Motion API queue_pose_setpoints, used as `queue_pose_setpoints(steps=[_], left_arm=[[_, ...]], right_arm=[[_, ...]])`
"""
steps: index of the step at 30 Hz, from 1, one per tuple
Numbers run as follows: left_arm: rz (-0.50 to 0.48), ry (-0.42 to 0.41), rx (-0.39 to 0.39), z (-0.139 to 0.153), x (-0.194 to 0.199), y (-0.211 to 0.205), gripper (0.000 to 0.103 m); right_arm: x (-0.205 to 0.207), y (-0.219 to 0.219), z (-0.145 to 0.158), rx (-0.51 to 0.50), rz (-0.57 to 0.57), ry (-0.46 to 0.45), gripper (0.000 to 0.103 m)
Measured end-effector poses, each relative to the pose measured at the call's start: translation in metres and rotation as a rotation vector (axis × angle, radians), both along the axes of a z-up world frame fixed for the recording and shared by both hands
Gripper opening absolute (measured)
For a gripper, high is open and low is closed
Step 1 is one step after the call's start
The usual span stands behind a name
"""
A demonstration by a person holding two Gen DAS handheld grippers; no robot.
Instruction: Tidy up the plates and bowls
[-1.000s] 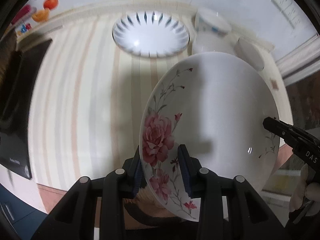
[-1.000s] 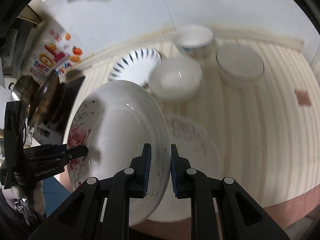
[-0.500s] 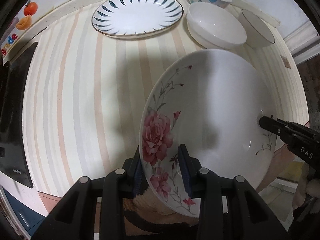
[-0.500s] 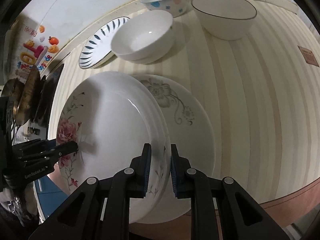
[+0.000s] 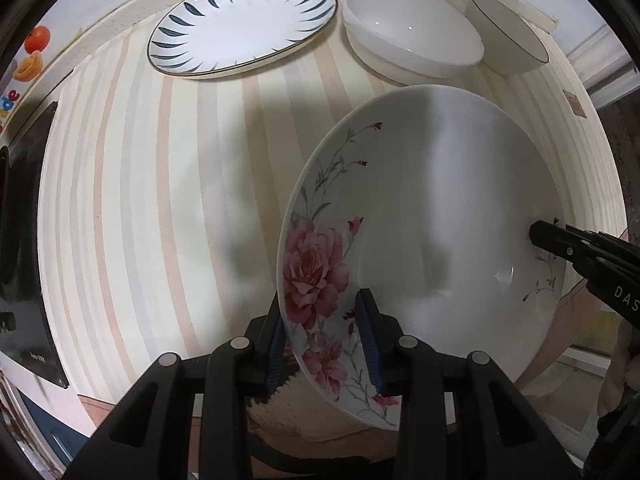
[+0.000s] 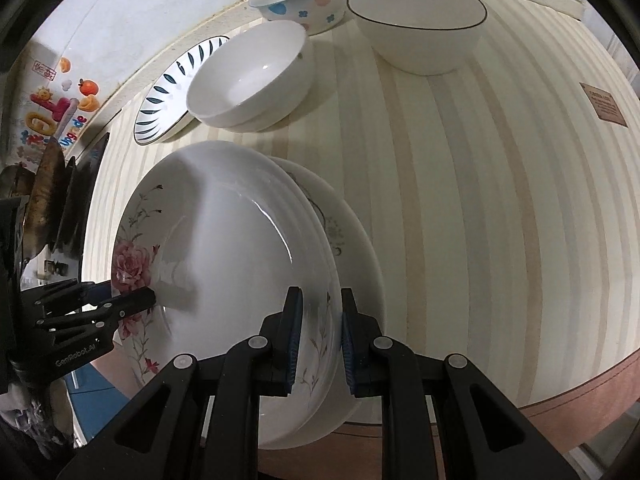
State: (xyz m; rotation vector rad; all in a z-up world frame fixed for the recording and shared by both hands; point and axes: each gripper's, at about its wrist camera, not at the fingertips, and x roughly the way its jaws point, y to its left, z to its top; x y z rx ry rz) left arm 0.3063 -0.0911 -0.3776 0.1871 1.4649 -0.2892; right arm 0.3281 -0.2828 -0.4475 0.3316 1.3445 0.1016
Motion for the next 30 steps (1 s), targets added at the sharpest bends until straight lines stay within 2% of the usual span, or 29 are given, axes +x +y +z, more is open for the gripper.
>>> queue_pose_setpoints(steps=[10, 24, 27, 30], left_arm=[[-0.002, 0.011, 0.002, -0.009, 0.002, 0.004, 0.031], [-0.007, 0.025, 0.018, -0.018, -0.004, 0.01, 0.031], [0.019, 0.023, 0.013, -0.014, -0.004, 0.021, 0.031], [0.066, 0.009, -0.018, 0.003, 0.0, 0.039, 0.031]], right_arm=[[-0.002, -0.001, -0.001, -0.03, 0.006, 0.006, 0.02], [0.004, 0.003, 0.005, -0.042, -0.013, 0.068, 0.024], [0.005, 0.002, 0.007, -0.051, -0.008, 0.09, 0.024], [0.006, -0.005, 0.013, -0.049, -0.01, 0.095, 0.025]])
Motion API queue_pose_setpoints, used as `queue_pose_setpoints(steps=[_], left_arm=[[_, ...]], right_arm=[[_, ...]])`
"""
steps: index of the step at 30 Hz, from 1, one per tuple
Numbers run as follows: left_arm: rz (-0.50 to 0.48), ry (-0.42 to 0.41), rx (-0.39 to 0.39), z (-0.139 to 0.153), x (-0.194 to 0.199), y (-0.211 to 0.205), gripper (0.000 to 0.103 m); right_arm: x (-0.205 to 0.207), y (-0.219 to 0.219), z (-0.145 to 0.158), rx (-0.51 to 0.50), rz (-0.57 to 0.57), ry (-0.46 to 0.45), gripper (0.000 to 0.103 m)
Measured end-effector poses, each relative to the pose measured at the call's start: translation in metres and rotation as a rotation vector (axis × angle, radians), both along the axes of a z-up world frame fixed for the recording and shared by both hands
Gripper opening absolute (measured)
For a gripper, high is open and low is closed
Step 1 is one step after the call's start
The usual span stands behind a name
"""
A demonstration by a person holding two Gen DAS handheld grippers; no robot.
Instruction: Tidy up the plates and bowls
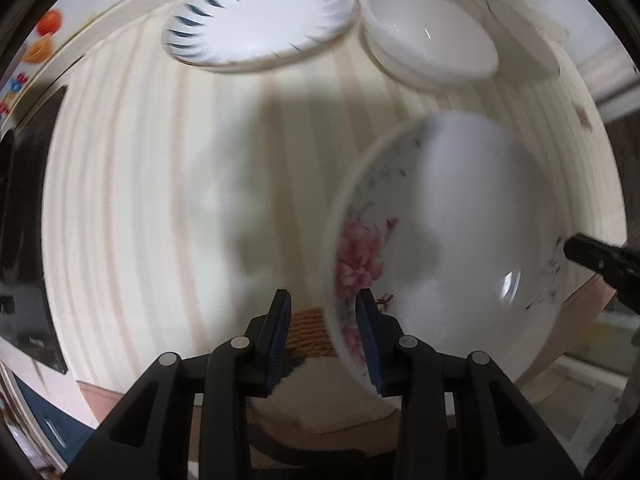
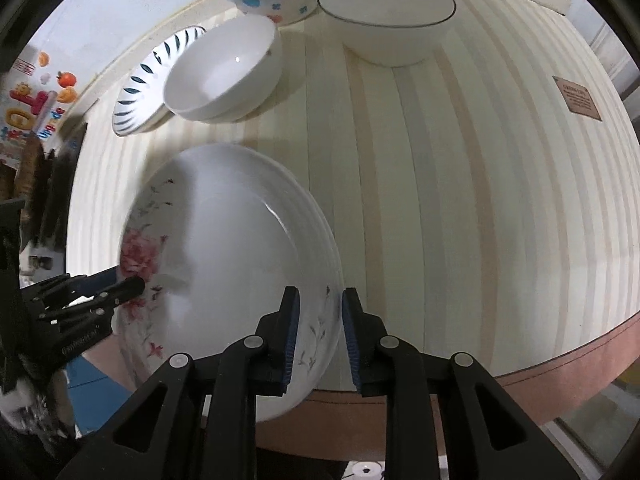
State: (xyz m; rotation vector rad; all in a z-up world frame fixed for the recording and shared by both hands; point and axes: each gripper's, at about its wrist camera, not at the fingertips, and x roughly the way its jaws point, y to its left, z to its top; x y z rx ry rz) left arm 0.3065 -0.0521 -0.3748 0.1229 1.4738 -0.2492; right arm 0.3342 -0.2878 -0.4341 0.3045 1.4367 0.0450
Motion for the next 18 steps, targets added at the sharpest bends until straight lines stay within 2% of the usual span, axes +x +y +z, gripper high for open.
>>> queue_pose_setpoints(steps=[3, 5, 7, 8, 10, 13, 16, 18], left_arm=[[0.059, -0.046, -0.033, 0.026, 0.014, 0.023, 0.031], [0.121, -0.075, -0.063, 0.045, 0.036, 0.043, 0.031], [0.17, -0.095, -0.086, 0.055, 0.062, 0.058, 0.032], [0.194, -0.106, -0.085, 0.058, 0.077, 0.063, 0.032], [0.242, -0.117, -0.086, 0.061, 0.113, 0.073, 0.032], [0.302, -0.106, -0.085, 0.049, 0.161, 0.082, 0.032], [0.336, -0.071, -0.099, 0.03, 0.193, 0.088, 0.031], [0.345, -0.046, -0.104, 0.017, 0.212, 0.089, 0.031]], right_arm=[[0.004, -0.005, 0.022, 0.019, -0.009, -0.022, 0.025], [0.017, -0.004, 0.046, 0.055, 0.004, -0.07, 0.025], [0.044, 0.002, 0.072, 0.107, 0.023, -0.129, 0.029], [0.059, 0.007, 0.08, 0.127, 0.037, -0.152, 0.035], [0.097, 0.019, 0.091, 0.158, 0.058, -0.194, 0.038], [0.163, 0.039, 0.086, 0.165, 0.082, -0.206, 0.038], [0.222, 0.059, 0.059, 0.16, 0.11, -0.145, 0.038], [0.247, 0.071, 0.041, 0.145, 0.132, -0.1, 0.038]])
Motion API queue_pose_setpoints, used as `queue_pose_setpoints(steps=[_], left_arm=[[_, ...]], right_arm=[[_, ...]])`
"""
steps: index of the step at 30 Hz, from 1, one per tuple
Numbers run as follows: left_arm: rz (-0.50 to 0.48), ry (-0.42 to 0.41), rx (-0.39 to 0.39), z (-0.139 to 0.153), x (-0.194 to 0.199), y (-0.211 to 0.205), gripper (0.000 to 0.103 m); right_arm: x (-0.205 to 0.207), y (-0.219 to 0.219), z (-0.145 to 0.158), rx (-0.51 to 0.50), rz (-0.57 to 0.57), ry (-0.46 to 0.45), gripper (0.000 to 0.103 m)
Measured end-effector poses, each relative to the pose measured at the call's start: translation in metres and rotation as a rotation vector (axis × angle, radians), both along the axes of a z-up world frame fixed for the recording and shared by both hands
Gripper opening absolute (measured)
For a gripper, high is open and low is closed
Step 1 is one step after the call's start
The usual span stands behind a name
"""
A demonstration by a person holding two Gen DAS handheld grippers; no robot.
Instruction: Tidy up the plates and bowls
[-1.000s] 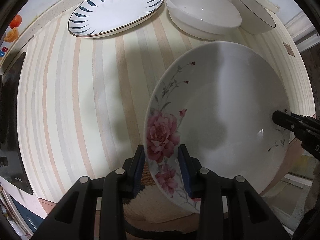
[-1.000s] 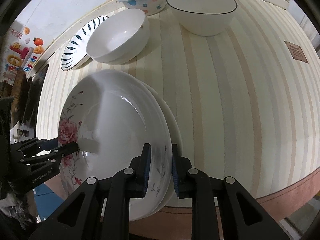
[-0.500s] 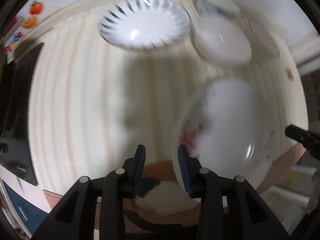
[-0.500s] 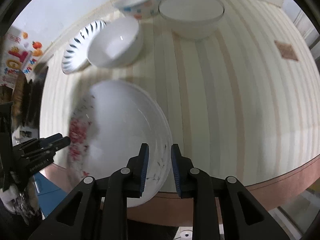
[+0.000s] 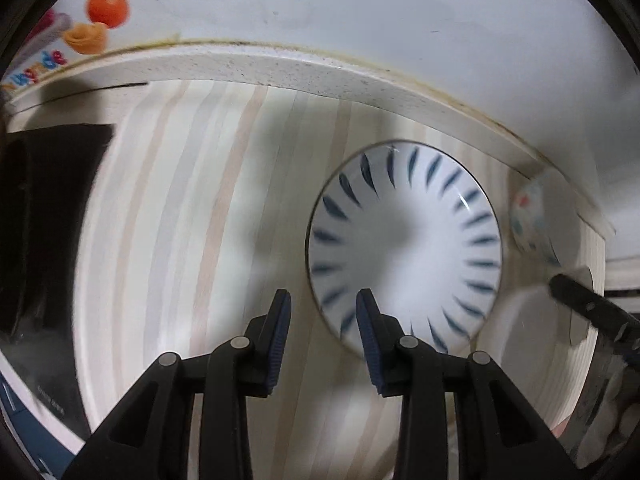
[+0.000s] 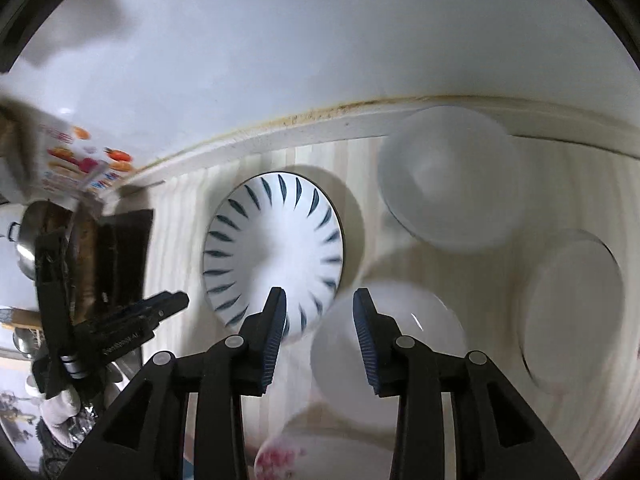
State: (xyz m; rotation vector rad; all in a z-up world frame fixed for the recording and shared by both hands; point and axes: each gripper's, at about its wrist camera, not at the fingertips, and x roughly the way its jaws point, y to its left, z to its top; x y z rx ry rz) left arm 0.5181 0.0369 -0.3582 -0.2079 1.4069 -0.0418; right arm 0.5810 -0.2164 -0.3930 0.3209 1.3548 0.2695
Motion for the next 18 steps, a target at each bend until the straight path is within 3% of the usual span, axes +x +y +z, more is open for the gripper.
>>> queue_pose_setpoints(steps=[7, 10, 14, 18], left_arm=[[-0.027, 0.077, 0.042, -0.039, 0.032, -0.006, 0.031], [-0.039, 0.075, -0.006, -0.049, 0.035, -0.009, 0.028], [-0.032, 0.052, 0.001, -0.049, 0.037, -0.013, 0.025], [-0.035, 0.036, 0.014, -0.046, 0.031, -0.018, 0.025]], right_arm=[[0.042, 0.024, -0.048, -0.086, 0.067, 0.096, 0.037], [0.046, 0.034, -0.063, -0.125, 0.09, 0.124, 0.023], [0.049, 0.039, -0.07, -0.188, 0.109, 0.099, 0.014], [0.046, 0.039, -0.07, -0.184, 0.112, 0.074, 0.013]])
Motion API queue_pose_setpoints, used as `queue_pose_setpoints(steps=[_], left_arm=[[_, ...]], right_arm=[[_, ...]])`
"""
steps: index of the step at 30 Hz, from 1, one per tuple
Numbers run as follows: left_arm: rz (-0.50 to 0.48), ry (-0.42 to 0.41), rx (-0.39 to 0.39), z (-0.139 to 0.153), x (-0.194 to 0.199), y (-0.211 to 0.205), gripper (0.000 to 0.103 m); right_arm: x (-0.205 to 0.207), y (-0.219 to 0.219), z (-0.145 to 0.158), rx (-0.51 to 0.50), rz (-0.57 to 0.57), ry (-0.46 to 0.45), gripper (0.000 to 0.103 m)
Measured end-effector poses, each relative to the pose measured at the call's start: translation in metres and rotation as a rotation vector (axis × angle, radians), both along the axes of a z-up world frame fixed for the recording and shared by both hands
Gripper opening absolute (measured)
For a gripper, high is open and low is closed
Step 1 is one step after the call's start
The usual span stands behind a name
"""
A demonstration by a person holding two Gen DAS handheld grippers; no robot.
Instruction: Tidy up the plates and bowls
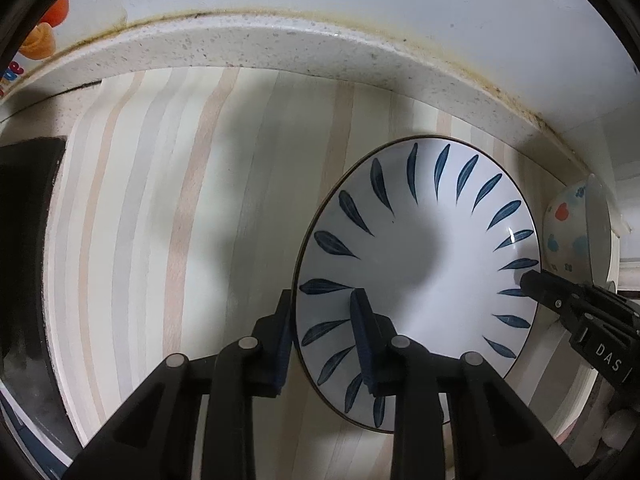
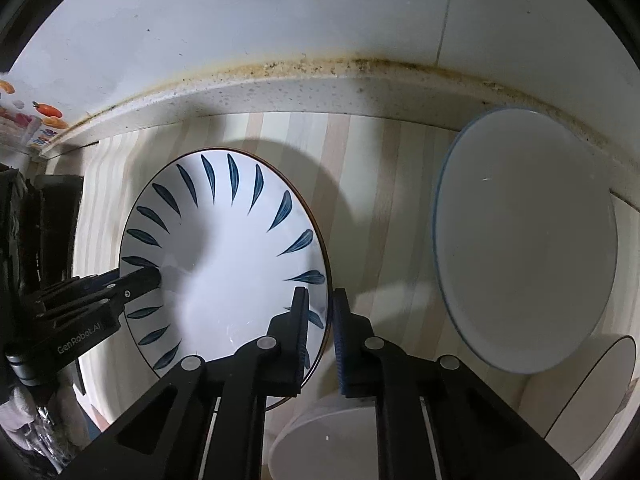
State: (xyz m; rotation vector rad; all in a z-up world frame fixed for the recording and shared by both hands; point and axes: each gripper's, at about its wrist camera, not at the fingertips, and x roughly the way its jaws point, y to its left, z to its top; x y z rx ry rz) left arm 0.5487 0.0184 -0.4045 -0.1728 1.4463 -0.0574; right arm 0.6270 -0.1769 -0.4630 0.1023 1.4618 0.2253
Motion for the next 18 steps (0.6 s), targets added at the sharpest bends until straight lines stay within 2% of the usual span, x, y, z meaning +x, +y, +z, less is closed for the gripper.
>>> queue_pose_setpoints(steps=[3, 8, 18], left_arm=[[-0.002, -0.023, 0.007, 0.013, -0.009, 0.003, 0.025], [-0.009, -0.057, 0.01, 0.042, -0.026, 0.007, 0.025], [-0.066, -0.178, 0.003, 0.123, -0.086, 0.001, 0.025]], right_arm=[[-0.005, 0.001, 0.006, 0.008, -0.001, -0.026, 0.013], [-0.018, -0.004, 0.032, 0.025, 0.005, -0.055, 0.013], [-0.083, -0.014, 0.111, 0.04, -0.002, -0.139, 0.013]])
